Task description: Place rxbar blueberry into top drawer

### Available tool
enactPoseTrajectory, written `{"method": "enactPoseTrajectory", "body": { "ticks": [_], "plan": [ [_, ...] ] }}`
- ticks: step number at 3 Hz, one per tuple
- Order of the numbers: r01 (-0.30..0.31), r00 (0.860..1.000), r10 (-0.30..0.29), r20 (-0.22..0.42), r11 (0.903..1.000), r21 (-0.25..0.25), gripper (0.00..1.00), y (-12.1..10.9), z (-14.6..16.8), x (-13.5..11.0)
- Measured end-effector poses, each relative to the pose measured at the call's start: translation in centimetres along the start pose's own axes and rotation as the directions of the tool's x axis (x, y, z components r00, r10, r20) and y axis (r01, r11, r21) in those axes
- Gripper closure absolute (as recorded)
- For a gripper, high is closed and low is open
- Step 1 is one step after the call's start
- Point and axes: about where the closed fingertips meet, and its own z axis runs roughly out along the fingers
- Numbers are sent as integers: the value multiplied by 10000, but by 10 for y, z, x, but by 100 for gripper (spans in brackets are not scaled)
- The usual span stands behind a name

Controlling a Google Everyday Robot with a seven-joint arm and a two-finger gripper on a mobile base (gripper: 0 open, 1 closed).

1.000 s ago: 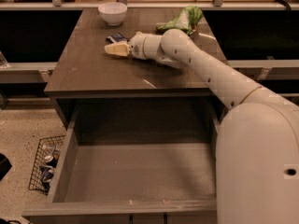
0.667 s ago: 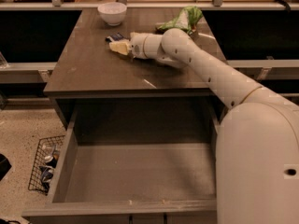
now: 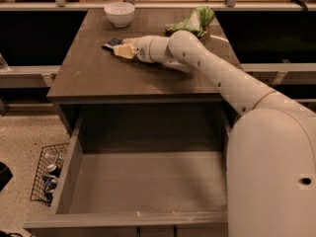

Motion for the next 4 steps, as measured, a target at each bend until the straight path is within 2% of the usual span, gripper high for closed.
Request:
{"method": "enactPoseTrajectory", "body": {
  "ticks": [1, 4],
  "plan": [
    [-3, 10000, 3, -6, 10000, -25, 100, 1, 1, 0],
    [-1, 10000, 1, -6, 10000, -31, 100, 1, 1, 0]
  ]
}}
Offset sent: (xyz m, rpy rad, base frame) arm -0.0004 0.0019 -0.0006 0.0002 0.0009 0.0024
